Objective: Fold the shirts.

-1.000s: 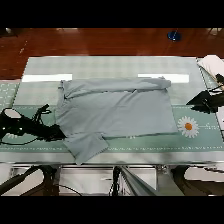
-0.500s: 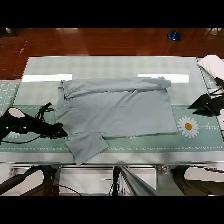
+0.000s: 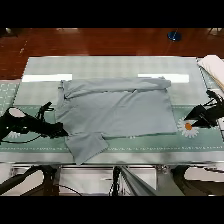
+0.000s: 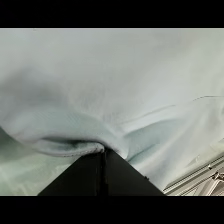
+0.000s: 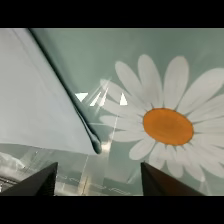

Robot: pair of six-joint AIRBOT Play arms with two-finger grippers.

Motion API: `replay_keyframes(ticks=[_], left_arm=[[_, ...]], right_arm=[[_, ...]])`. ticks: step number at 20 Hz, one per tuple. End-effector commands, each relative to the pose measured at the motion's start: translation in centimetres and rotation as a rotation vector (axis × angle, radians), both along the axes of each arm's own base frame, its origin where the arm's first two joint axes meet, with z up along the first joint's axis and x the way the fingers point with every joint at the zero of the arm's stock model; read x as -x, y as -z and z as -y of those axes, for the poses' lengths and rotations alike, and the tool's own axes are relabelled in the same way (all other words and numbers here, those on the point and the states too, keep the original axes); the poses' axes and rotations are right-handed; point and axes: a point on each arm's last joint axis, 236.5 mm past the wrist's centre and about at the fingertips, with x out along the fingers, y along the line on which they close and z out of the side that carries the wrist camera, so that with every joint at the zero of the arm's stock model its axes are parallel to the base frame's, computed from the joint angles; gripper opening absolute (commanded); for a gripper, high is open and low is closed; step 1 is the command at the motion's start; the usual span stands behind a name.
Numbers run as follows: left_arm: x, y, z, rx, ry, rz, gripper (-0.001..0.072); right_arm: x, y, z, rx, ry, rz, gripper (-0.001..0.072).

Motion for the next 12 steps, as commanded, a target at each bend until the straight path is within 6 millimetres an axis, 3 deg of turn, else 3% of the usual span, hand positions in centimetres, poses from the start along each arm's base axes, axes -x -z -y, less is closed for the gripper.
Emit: replay_keyframes(ticks=[1, 6, 10, 11, 12], left_arm=[[0.0, 0.1, -0.1, -0.003, 0.009, 0.006, 0.0029], [0.0, 0.1, -0.1, -0.004, 0.009, 0.006, 0.0029], [0.0, 0.1, -0.1, -0.004, 0.009, 0.006, 0.0029], [0.0, 0.1, -0.1, -0.004, 0.009, 0.006, 0.0029], [0.0, 0.1, -0.1, -0.004, 0.009, 0.006, 0.0029]], right_arm=[[0.8, 1.1, -0.9, -0.019, 0.016, -0.022, 0.0584], [0.8, 2.5, -3.2, -0.075, 0.067, -0.014, 0.0573], [0.7, 4.2, -5.8, -0.028, -0.009, -0.025, 0.0573], [0.0, 4.5, -6.3, -0.008, -0.001, -0.015, 0.0548], [-0.5, 4.7, -6.6, 0.010, 0.014, -0.014, 0.0448]])
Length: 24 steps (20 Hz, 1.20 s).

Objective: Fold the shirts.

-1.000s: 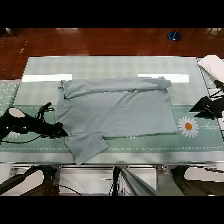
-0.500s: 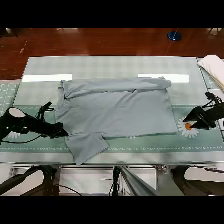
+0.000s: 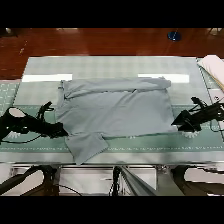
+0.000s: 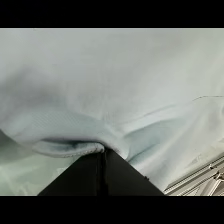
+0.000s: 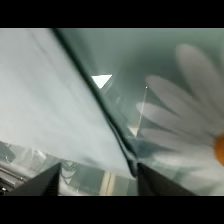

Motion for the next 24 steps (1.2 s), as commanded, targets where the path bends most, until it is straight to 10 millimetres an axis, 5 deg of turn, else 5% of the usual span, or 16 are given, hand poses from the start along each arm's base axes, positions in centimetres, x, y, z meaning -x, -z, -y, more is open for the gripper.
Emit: replay_keyframes(ticks=[1, 3, 4, 7, 9, 13, 16, 20, 24], left_arm=[[0.0, 0.0, 0.0, -0.002, 0.001, 0.002, 0.0029], [-0.1, 0.1, -0.1, -0.005, -0.002, 0.006, 0.0029], [-0.2, 0.1, -0.1, -0.007, -0.003, 0.009, 0.0029], [-0.9, -0.6, -0.2, -0.006, -0.001, 0.030, 0.0028], [-3.1, -2.4, -0.7, -0.026, 0.002, 0.117, 0.0027], [-11.8, -11.0, -1.0, -0.018, -0.028, 0.467, 0.0027], [-17.0, -15.2, -1.7, -0.021, -0.097, 0.624, 0.0026], [-21.7, -16.2, -2.7, -0.023, -0.130, 0.671, 0.0027], [-25.9, -16.0, -3.8, -0.024, -0.143, 0.679, 0.0026]], right_arm=[[-1.6, 1.5, -1.3, 0.078, 0.014, 0.021, 0.0349], [-1.5, 1.5, -2.6, 0.076, -0.039, 0.021, 0.0188], [-1.3, 1.4, -3.1, 0.070, -0.060, 0.017, 0.0025], [-2.7, -0.8, -4.6, 0.011, -0.085, 0.120, 0.0024], [-5.7, -4.7, -5.4, -0.013, -0.089, 0.303, 0.0024], [-14.8, -13.9, -6.0, 0.001, -0.012, 0.714, 0.0024], [-20.1, -17.3, -6.2, 0.075, 0.018, 0.863, 0.0023], [-24.8, -16.8, -7.0, 0.087, 0.050, 0.893, 0.0023], [-27.7, -14.3, -4.1, 0.165, 0.135, 0.875, 0.0023]])
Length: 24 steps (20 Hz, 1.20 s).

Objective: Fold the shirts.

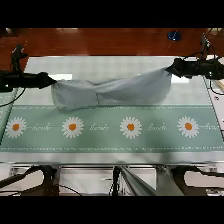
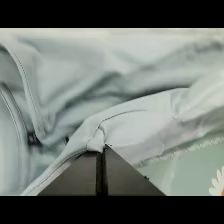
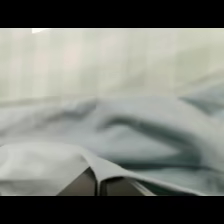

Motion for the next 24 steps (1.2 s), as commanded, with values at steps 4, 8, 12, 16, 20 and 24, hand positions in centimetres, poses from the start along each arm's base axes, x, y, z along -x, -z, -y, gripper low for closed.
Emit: replay_keyframes(ticks=[4, 8, 12, 16, 20, 24], left_arm=[[-6.0, 1.5, -1.3, 0.021, -0.027, -0.002, 0.0027], [-6.5, 5.2, -1.5, 0.040, -0.035, -0.077, 0.0027], [-6.5, 8.3, -1.4, 0.052, -0.038, -0.136, 0.0029], [-6.6, 10.7, -0.2, 0.051, -0.022, -0.170, 0.0029], [-7.4, 11.9, -0.3, 0.033, -0.046, -0.159, 0.0029], [-9.0, 11.6, -1.5, 0.004, -0.100, -0.105, 0.0030]], right_arm=[[-2.7, 4.5, 3.5, 0.119, 0.086, -0.030, 0.0023], [-3.7, 6.7, 4.8, 0.158, 0.120, -0.035, 0.0023], [-3.8, 9.4, 4.8, 0.146, 0.130, -0.080, 0.0024], [-3.8, 11.9, 4.4, 0.108, 0.138, -0.129, 0.0025], [-4.2, 12.8, 4.7, 0.106, 0.159, -0.129, 0.0025], [-4.6, 12.6, 4.9, 0.104, 0.176, -0.113, 0.0130]])
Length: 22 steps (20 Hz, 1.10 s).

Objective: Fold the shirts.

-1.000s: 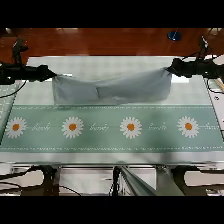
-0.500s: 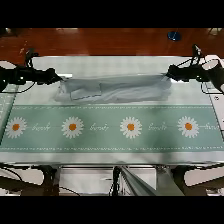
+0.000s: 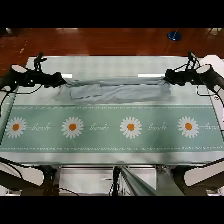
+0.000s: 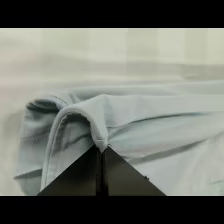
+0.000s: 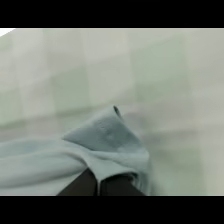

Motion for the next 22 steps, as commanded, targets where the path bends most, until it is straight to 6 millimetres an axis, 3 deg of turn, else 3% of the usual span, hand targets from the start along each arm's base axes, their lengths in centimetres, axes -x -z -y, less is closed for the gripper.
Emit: replay_keyframes(ticks=[1, 3, 4, 5, 7, 9, 11, 13, 16, 20, 22], left_arm=[[-1.4, 0.1, -1.1, -0.034, -0.048, 0.044, 0.0047], [-1.6, -0.2, -1.3, -0.037, -0.054, 0.053, 0.0314], [-1.7, -0.7, -1.6, -0.039, -0.061, 0.062, 0.0487], [-1.8, -1.5, -2.3, -0.044, -0.072, 0.078, 0.0573], [-2.2, -3.8, -4.6, -0.057, -0.113, 0.123, 0.0573], [-2.3, -6.4, -7.2, -0.069, -0.163, 0.171, 0.0572], [-1.7, -8.6, -8.4, -0.070, -0.176, 0.196, 0.0572], [-0.7, -10.0, -8.3, -0.058, -0.154, 0.195, 0.0571], [0.7, -10.7, -6.8, -0.031, -0.095, 0.167, 0.0549], [1.8, -10.5, -5.3, -0.004, -0.041, 0.127, 0.0549], [2.1, -10.4, -4.8, 0.002, -0.025, 0.118, 0.0550]], right_arm=[[-0.1, 0.1, -0.1, -0.009, 0.005, 0.000, 0.0231], [0.3, -0.3, -1.1, -0.049, -0.019, -0.013, 0.0442], [0.7, -1.2, -1.4, -0.050, -0.062, -0.012, 0.0526], [0.9, -2.5, -1.4, -0.041, -0.099, -0.006, 0.0552], [1.4, -6.2, 0.3, 0.021, -0.142, 0.017, 0.0547], [2.0, -9.2, 3.6, 0.119, -0.124, -0.009, 0.0546], [3.0, -10.9, 7.4, 0.250, -0.122, -0.063, 0.0546], [3.5, -11.5, 8.9, 0.279, -0.112, -0.078, 0.0546], [4.3, -9.1, 7.7, 0.149, -0.130, -0.148, 0.0552], [5.7, -4.4, 2.7, -0.162, -0.233, -0.273, 0.0553], [5.1, -2.8, 0.9, -0.265, -0.233, -0.287, 0.0553]])
